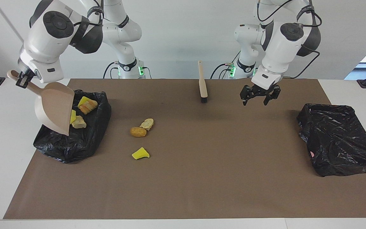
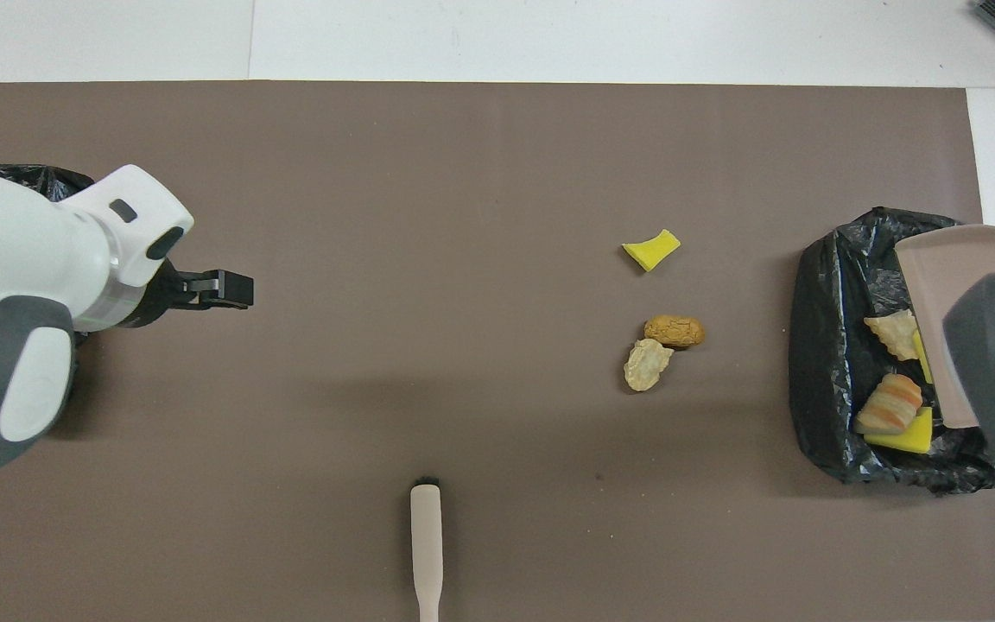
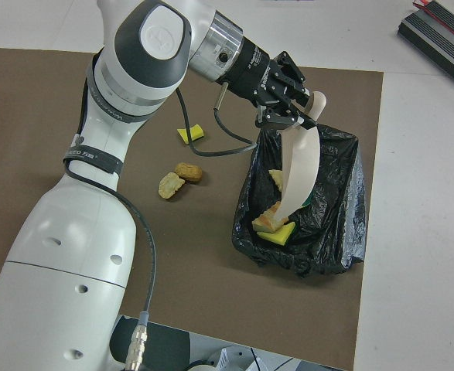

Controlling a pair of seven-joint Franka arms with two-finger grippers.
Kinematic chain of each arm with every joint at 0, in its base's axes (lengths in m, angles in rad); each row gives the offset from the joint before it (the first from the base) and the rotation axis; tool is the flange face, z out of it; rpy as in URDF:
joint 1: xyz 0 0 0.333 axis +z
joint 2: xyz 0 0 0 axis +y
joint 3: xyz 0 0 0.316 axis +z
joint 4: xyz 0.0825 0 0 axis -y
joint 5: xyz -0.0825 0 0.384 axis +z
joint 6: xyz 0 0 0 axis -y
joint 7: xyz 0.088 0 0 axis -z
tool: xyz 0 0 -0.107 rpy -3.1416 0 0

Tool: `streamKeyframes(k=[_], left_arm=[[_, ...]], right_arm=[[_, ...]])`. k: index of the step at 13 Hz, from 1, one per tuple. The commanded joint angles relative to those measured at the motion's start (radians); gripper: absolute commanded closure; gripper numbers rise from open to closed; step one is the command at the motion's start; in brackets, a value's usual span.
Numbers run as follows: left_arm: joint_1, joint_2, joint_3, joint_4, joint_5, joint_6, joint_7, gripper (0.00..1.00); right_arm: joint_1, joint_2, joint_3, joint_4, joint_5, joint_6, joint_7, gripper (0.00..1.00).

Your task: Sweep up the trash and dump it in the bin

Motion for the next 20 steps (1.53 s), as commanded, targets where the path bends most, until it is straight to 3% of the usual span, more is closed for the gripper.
streamKeyframes(k=[1,6,8,12,14,16,18,20], left_arm=[[0.093,0.022,-0.007,0.157,0.016,-0.152,0.112,0.00],[0.156,0.012,-0.007,0.320,0.064,-0.382,0.199,0.00],[0.142,0.005,-0.004,0.326,0.064,-0.418,0.211,0.00],[0.150,-0.013,-0.006,0.326,0.062,-0.467,0.211,0.00],[0.148,-0.050,-0.008,0.307,0.049,-0.472,0.210,0.00],[0.154,-0.067,-0.011,0.284,0.052,-0.483,0.202,0.00],[0.171,-0.061,-0.019,0.290,0.062,-0.478,0.203,0.00],[0.213,-0.059,-0.057,0.294,0.062,-0.476,0.203,0.00]], right_arm=[[0.052,-0.001,0.008,0.048,0.077,-0.079,0.131,1.00],[0.081,0.002,0.014,0.060,0.414,-0.076,0.511,1.00],[0.086,0.008,0.014,0.059,0.524,-0.067,0.690,1.00],[0.205,0.061,0.047,0.062,0.659,-0.030,1.212,1.00],[0.208,0.084,0.045,0.062,0.798,0.052,1.373,1.00],[0.268,0.149,0.047,0.077,0.832,0.113,1.572,1.00],[0.319,0.204,0.048,0.083,0.897,0.251,1.778,1.00],[0.346,0.236,0.048,0.097,0.955,0.328,1.876,1.00]])
